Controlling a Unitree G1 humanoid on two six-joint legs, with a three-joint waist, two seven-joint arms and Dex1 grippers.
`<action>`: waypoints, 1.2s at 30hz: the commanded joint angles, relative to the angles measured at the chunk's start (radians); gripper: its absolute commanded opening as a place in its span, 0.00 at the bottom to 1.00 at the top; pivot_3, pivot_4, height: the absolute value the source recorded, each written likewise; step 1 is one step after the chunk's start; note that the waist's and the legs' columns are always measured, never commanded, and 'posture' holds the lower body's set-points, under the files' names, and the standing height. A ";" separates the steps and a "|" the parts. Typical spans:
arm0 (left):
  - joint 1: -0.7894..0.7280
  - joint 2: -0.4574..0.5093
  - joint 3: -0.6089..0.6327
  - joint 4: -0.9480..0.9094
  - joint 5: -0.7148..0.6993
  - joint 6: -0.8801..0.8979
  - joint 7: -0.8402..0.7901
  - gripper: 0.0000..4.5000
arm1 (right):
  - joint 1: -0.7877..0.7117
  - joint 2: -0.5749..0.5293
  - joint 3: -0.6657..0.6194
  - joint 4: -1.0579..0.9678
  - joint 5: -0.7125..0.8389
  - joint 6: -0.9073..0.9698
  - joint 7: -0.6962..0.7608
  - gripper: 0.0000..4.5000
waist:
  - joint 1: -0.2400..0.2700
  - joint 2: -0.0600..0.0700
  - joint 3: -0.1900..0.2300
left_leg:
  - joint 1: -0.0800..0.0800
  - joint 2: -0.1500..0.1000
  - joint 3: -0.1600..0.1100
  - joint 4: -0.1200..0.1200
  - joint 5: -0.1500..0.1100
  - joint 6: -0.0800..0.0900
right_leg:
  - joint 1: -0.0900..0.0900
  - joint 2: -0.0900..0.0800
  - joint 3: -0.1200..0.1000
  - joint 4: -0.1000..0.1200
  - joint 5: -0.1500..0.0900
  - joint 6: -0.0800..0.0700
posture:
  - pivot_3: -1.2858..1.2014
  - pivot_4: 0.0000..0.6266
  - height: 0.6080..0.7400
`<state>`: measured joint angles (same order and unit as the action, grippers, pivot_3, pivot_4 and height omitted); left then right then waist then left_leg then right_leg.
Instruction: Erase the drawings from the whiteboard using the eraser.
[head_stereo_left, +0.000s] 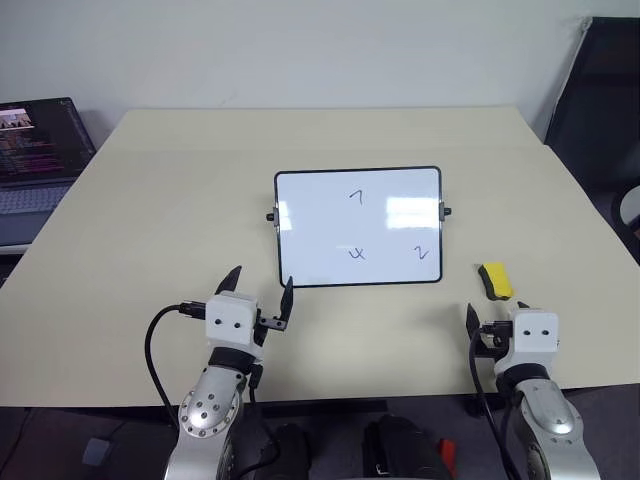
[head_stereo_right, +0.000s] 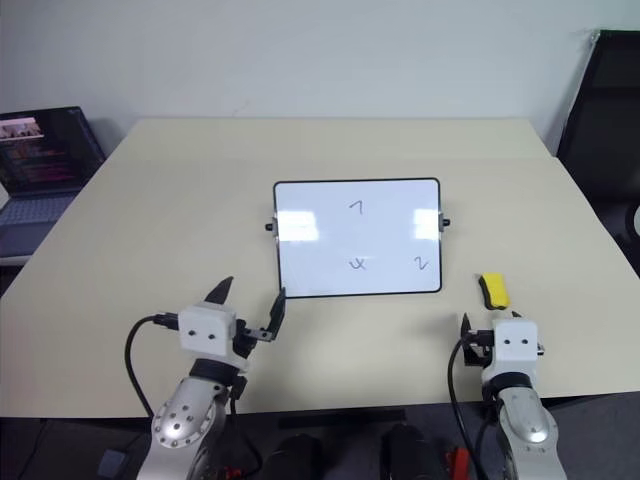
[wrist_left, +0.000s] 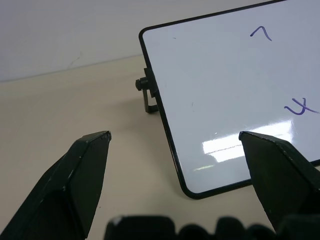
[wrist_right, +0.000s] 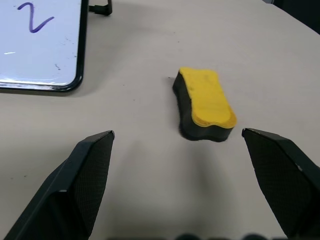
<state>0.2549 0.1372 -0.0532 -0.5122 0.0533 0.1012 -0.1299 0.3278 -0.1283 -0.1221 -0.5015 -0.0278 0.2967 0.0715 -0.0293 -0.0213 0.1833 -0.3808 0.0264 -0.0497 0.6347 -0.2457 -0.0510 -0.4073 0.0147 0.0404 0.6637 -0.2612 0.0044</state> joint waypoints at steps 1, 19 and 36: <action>-0.009 0.000 0.005 0.013 -0.010 -0.030 -0.003 1.00 | 0.007 0.002 -0.018 -0.024 0.007 -0.031 -0.007 1.00 | 0.000 0.000 0.000 | 0.000 0.000 0.000 0.000 0.000 0.000 | 0.000 0.000 0.000 0.000 0.000 0.000 | 0.52 0.24 1.00; -0.139 0.033 -0.003 0.146 -0.095 -0.091 -0.119 1.00 | -0.016 0.008 -0.022 -0.053 -0.011 0.003 -0.030 1.00 | 0.001 0.000 0.000 | 0.000 0.000 0.000 0.000 0.000 0.000 | 0.000 0.000 0.000 0.000 0.000 0.000 | 0.52 0.24 1.00; -0.514 0.249 -0.147 0.271 -0.471 0.143 -0.777 1.00 | -0.231 -0.016 -0.129 -0.068 0.187 0.362 0.019 1.00 | -0.004 0.001 0.000 | 0.000 -0.002 0.000 0.000 0.000 0.000 | 0.001 0.007 0.001 0.002 0.003 0.002 | 0.52 0.24 1.00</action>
<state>-0.2443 0.3751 -0.1800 -0.2447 -0.3979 0.2384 -0.8568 0.1252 -0.1452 -0.2180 -0.5525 0.1214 0.6218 0.0900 -0.0333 -0.0208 0.1829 -0.3807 0.0241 -0.0500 0.6347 -0.2455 -0.0508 -0.4066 0.0225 0.0410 0.6656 -0.2578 0.0065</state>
